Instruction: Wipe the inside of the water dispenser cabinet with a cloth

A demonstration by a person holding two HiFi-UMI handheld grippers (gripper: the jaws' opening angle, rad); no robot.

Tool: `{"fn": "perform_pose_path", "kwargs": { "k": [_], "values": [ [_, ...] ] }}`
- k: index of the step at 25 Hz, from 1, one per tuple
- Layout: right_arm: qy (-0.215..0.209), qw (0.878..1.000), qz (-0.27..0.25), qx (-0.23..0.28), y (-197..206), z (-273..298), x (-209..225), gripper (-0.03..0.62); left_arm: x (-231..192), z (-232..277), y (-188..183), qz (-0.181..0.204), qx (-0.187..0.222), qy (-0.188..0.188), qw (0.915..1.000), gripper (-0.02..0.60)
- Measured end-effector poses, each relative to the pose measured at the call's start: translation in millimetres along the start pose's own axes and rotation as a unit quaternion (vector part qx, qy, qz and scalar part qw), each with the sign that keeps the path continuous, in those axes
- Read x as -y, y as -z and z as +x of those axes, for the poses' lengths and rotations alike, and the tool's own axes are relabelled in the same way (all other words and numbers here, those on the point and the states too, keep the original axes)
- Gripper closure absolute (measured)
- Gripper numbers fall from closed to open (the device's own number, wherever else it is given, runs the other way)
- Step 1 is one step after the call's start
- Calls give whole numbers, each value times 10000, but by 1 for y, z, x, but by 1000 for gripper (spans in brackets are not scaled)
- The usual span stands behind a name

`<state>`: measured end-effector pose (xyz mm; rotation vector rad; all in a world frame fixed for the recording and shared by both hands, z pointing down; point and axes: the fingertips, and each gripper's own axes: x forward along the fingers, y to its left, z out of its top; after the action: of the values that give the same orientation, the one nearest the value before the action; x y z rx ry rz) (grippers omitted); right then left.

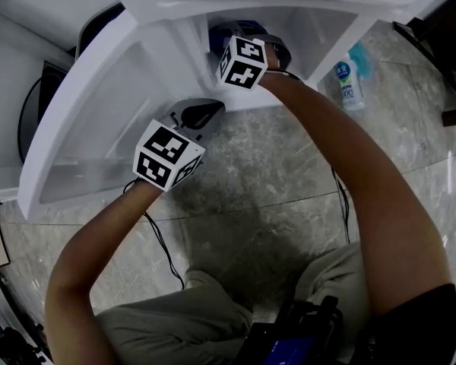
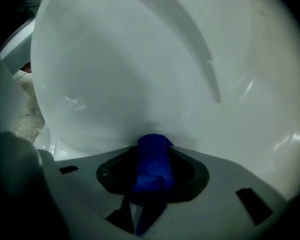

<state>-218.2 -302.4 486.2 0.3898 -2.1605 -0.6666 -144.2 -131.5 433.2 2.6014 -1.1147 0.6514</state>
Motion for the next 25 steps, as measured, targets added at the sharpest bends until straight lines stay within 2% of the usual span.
{"fn": "perform_pose_path", "kwargs": {
  "k": [5,8,13,15,17,20,22,25],
  "values": [
    [-276,9993,223,65,-2,-10,-11,462,-2,3,0,-34,41,19,10000,575],
    [-515,9985,98,136,-6,-18,-22,464,2,11,-4,9,63,91,9999,575],
    [-627,9979,-70,168,-4,-12,-21,462,13,17,0,-42,30,243,9997,575],
    [-695,9974,143,139,-3,-10,-15,462,16,14,7,-107,-20,344,9993,575],
    [-542,9978,386,30,-1,-6,-6,461,17,11,13,-212,-40,411,9989,575],
    [-359,9984,394,-161,0,-1,-2,461,17,8,10,-240,-23,393,9989,575],
    [-499,9977,434,-120,-2,-6,-6,461,19,5,3,-122,13,407,9991,575],
    [-967,9931,633,188,-6,-25,-22,461,21,3,-3,61,19,411,9991,575]
  ]
}}
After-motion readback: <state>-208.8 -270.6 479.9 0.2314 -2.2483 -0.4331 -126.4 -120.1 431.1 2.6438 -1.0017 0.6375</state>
